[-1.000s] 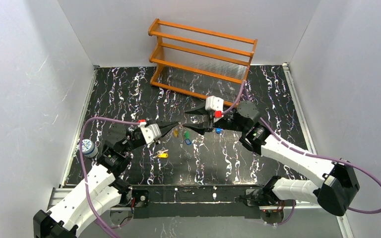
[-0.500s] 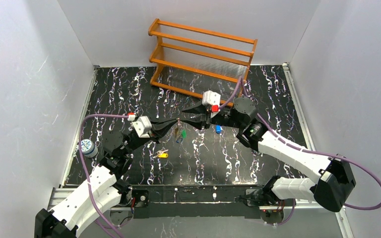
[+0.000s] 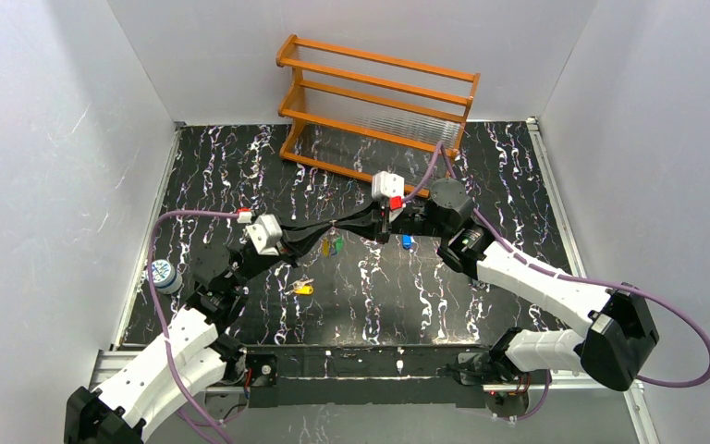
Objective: Put the keys on the keyring
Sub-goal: Adjust the keyring.
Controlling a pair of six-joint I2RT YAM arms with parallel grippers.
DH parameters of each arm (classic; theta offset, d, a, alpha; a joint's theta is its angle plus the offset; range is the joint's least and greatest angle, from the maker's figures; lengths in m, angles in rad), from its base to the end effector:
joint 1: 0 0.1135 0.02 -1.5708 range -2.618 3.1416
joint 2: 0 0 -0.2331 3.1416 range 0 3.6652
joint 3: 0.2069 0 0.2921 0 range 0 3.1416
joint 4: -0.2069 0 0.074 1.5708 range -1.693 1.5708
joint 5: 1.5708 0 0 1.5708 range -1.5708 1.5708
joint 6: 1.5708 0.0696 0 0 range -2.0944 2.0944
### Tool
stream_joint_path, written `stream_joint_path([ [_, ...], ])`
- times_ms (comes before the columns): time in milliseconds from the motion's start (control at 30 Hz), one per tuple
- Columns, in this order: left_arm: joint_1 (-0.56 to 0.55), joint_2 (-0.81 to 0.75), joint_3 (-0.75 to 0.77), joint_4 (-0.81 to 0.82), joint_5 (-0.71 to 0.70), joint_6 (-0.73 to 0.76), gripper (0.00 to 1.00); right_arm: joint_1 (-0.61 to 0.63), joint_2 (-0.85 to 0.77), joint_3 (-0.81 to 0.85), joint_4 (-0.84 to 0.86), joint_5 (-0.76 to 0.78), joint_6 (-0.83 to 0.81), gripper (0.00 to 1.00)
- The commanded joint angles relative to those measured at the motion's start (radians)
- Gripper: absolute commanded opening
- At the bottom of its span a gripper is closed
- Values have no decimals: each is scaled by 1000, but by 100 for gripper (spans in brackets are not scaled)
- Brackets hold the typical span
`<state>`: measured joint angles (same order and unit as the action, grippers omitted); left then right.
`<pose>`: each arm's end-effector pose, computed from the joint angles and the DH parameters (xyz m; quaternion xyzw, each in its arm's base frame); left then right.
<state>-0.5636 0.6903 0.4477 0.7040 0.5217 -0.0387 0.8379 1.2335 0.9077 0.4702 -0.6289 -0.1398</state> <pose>0.1949 -0.1642 0.3113 0.3438 0.4346 -0.3733 0.7441 0.2116 0.2963 0.3176 -0.4987 0.4395 0.4361 0.6066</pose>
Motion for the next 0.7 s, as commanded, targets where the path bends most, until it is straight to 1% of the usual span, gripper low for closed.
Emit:
stream_joint_path([
  [0,-4,-1,2,52,24,-15,0,2,-10,45,38,-38,-4,10],
  [33,-4,-1,2,53,26,-15,0,1,-13,42,38,-37,-8,4],
  [67,-4,-2,0,52,27,-15,0,2,-18,38,39,-37,-13,1],
  [233,-4,-10,3,52,64,-21,1,2,-50,-9,69,-35,-55,1],
  [267,-4,-14,6,52,81,-20,11,3,-58,-23,75,-38,-72,1],
  [300,-4,-22,8,52,100,-14,27,3,-70,-40,85,-38,-88,1],
  [333,-4,-34,9,52,119,-4,54,2,-84,-60,97,-42,-102,1],
  [367,-4,-46,11,52,139,10,68,3,-97,-78,107,-56,-131,1],
  [400,-4,-62,9,50,153,26,75,3,-111,-96,113,-69,-165,1],
  [467,-4,-94,5,38,173,67,81,3,-136,-124,108,-95,-243,1],
  [567,-4,-141,2,-8,189,125,86,3,-170,-136,20,-156,-398,1],
  [667,-4,-182,-15,-52,186,161,88,3,-202,-145,-67,-201,-542,1],
])
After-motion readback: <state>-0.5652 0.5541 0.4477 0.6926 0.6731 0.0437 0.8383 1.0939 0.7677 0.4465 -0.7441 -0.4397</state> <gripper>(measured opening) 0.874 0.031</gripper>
